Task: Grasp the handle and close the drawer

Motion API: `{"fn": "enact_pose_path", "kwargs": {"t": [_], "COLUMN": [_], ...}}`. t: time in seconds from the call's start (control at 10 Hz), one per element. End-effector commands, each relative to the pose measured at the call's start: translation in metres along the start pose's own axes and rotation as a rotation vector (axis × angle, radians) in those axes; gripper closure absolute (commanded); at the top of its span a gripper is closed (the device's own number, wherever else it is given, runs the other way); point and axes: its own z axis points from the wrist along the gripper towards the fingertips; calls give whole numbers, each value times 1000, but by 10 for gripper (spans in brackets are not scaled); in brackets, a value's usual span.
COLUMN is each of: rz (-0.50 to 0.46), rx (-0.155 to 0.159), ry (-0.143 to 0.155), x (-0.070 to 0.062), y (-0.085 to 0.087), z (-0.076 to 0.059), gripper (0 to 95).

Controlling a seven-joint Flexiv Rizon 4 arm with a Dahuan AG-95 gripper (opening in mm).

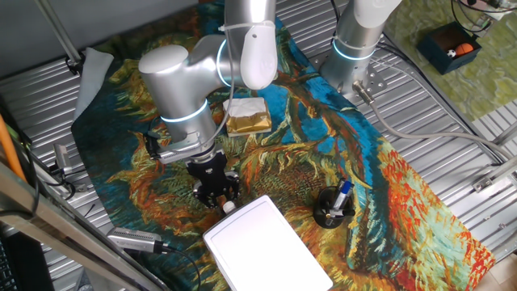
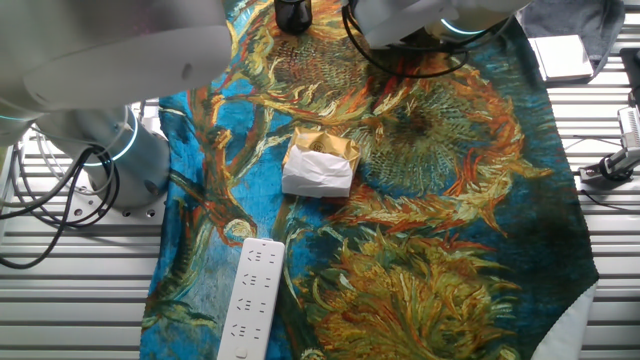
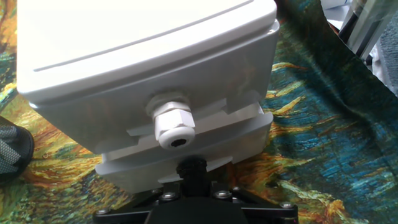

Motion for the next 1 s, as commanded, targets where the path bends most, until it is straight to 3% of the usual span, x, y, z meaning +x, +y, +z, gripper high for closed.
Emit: {"fn": "enact_pose_path", "kwargs": {"t": [0.1, 1.0], "rz": [1, 2], "rx": [0, -1], "ry": [1, -4], "x": [0, -2], "y": [0, 1], "z": [0, 1], "gripper": [950, 950]}}
